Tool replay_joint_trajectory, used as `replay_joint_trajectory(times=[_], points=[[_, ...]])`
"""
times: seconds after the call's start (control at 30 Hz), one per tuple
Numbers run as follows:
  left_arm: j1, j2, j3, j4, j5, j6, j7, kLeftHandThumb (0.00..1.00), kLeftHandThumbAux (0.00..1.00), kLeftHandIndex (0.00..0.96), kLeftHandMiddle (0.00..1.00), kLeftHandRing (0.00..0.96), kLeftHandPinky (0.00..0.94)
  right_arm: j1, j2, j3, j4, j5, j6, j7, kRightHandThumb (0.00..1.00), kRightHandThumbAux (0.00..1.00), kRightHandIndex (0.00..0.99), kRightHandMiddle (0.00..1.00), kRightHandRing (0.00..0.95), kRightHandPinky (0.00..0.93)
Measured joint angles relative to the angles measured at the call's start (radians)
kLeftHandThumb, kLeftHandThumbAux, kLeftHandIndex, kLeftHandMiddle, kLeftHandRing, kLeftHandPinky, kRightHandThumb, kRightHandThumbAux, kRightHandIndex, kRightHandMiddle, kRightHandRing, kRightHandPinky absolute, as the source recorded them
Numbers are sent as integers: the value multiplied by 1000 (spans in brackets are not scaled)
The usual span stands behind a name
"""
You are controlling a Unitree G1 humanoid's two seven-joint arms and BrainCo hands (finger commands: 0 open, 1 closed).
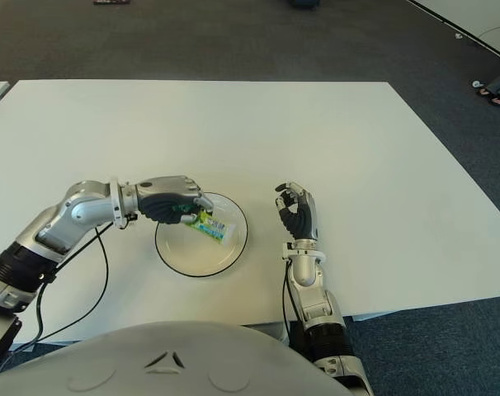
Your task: Put the toothpaste on the table into the plate.
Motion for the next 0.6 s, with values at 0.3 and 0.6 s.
replay_joint_trajectory(times=[0.3, 0.6], points=[[0, 3, -25, 41, 69, -4, -9, 701, 720, 436, 820, 821, 817, -2, 0, 0, 3, -1, -1, -1, 698, 732, 430, 651, 632, 527], [0, 2, -38, 141, 167, -96, 38, 697, 722, 435, 827, 830, 813, -3, 0, -1, 11, 2, -10, -8, 696, 733, 430, 659, 644, 555]])
